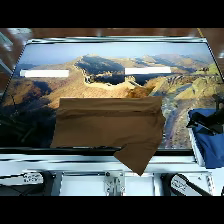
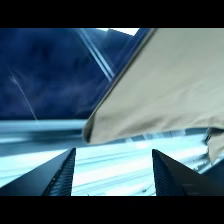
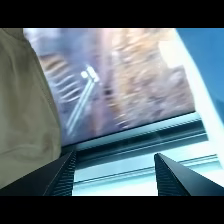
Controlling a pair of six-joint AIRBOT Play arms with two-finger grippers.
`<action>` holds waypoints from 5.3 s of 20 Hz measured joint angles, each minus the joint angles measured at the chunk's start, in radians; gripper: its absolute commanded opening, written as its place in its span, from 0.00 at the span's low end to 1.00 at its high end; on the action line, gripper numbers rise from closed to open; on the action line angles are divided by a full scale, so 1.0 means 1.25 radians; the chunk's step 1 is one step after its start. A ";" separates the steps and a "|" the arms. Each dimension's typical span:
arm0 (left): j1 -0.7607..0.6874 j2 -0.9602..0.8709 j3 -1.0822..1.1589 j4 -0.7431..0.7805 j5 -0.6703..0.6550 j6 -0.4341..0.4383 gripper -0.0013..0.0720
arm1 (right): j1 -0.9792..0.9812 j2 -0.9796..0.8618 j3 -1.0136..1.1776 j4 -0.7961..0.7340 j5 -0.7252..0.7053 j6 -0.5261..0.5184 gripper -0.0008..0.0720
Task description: Fold the shirts.
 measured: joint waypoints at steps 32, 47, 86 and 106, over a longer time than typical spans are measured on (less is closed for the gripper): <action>0.029 0.012 -0.217 -0.106 0.226 0.039 0.13 | -0.025 0.019 -0.052 0.085 -0.063 -0.015 0.87; 0.029 0.011 -0.216 -0.114 0.166 0.088 0.08 | 0.159 0.020 -0.373 0.231 -0.117 -0.070 0.85; -0.226 -0.320 0.553 -0.252 0.155 -0.049 0.08 | 0.295 -0.325 0.167 0.417 -0.454 0.058 0.12; -0.199 -0.344 0.687 -0.255 -0.017 -0.115 0.62 | 0.154 -0.344 0.172 0.287 -0.253 -0.030 0.94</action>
